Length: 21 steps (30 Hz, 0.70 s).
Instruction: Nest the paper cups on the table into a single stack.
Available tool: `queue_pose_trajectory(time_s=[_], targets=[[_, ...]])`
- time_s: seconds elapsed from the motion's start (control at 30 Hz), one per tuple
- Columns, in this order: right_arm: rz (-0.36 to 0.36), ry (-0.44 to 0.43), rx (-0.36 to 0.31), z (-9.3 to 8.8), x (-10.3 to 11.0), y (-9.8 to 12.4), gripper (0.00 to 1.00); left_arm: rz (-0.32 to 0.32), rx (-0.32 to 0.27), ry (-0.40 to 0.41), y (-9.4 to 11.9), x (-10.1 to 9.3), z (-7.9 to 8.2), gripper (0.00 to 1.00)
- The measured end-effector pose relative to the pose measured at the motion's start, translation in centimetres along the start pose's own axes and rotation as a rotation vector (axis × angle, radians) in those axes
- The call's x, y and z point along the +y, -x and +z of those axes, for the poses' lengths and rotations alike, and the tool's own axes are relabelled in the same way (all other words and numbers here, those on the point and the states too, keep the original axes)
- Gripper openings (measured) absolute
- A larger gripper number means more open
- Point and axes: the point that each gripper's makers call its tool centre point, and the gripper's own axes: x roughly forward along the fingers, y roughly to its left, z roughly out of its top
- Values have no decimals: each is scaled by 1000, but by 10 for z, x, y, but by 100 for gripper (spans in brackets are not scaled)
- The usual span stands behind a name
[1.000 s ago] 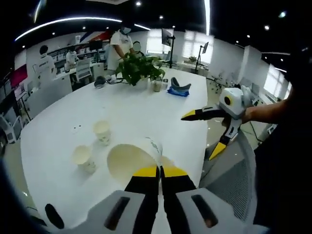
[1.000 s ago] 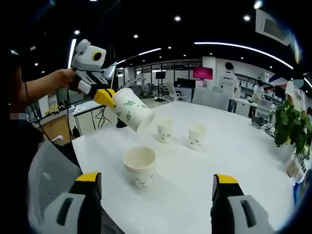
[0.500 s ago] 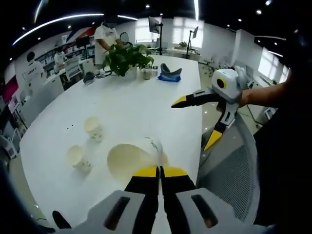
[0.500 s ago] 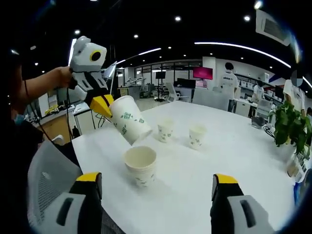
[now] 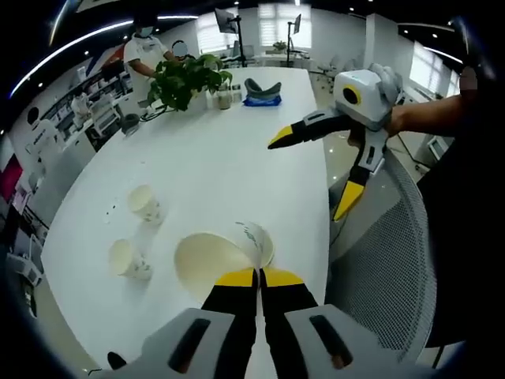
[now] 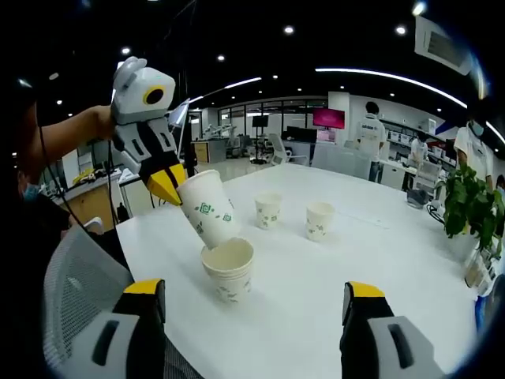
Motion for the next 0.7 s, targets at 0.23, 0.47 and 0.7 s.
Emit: queue_pose_trajectory(time_s=[0.23,0.47,0.7], targets=[[1,0,5,-1,2,-1,94,-3,25,-40,-4,-1,1,0],[0,0,6,-2,2,-1,94,-12,41,-74,-10,-6,6,0],[-5,-6,8,-5,0,0,94,-26,54,-95,-15,-11,9,0]])
